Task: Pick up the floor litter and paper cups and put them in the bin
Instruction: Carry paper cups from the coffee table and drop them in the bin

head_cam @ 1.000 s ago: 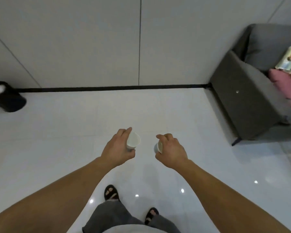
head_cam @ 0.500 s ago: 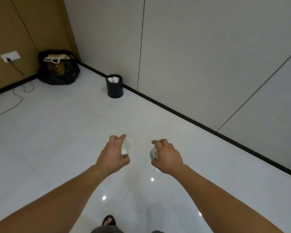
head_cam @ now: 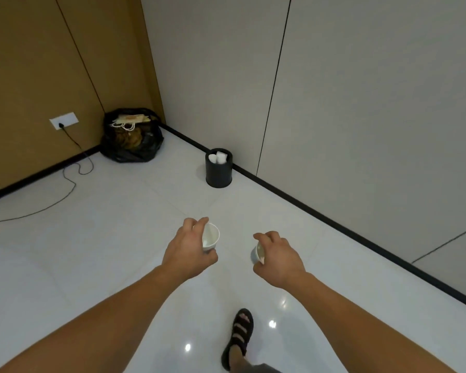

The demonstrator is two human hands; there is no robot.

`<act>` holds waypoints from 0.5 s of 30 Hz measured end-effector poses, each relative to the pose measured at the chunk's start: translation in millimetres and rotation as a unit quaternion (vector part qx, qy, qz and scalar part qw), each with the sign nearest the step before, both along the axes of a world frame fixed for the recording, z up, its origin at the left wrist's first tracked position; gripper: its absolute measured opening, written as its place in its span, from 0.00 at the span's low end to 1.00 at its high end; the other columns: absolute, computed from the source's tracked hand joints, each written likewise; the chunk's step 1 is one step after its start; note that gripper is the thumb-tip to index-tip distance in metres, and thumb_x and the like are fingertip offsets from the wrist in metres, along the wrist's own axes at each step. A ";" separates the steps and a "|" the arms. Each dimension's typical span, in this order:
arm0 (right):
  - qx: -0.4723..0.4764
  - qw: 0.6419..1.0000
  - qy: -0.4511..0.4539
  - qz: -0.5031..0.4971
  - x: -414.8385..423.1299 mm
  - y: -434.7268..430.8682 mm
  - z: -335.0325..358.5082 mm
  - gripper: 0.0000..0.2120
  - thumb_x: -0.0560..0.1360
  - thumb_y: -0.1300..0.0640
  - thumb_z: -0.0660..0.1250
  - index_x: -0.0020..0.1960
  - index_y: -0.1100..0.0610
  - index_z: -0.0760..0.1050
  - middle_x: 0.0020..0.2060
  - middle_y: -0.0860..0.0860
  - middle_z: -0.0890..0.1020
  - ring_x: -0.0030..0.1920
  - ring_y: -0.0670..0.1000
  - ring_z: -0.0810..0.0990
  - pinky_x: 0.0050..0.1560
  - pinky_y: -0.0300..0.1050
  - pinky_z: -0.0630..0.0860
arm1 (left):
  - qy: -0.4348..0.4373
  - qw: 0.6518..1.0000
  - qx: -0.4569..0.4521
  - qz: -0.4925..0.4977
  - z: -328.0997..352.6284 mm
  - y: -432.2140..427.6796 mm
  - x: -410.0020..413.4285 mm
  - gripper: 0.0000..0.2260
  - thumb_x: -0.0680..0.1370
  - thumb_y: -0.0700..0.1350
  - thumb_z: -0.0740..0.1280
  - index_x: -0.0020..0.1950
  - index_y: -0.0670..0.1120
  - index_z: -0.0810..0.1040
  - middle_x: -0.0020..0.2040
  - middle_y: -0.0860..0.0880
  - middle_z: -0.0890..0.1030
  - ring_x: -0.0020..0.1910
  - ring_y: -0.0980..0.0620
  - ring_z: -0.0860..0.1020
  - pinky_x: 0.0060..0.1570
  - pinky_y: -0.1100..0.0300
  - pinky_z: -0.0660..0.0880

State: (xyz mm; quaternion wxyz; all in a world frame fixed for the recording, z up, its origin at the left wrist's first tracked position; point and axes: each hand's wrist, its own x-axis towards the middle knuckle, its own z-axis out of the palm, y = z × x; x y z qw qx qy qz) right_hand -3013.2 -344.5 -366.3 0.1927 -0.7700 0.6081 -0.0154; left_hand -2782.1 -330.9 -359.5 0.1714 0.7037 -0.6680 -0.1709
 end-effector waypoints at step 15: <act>0.026 0.994 0.000 0.103 87.7 -320.9 -8.1 0.34 0.72 0.48 0.66 0.75 0.46 0.57 0.69 0.49 0.64 0.63 0.54 0.69 0.59 0.46 0.73 | 0.026 0.994 0.042 0.101 -9.8 -260.2 75.3 0.36 0.71 0.53 0.71 0.75 0.51 0.59 0.68 0.51 0.64 0.62 0.49 0.70 0.58 0.56 0.73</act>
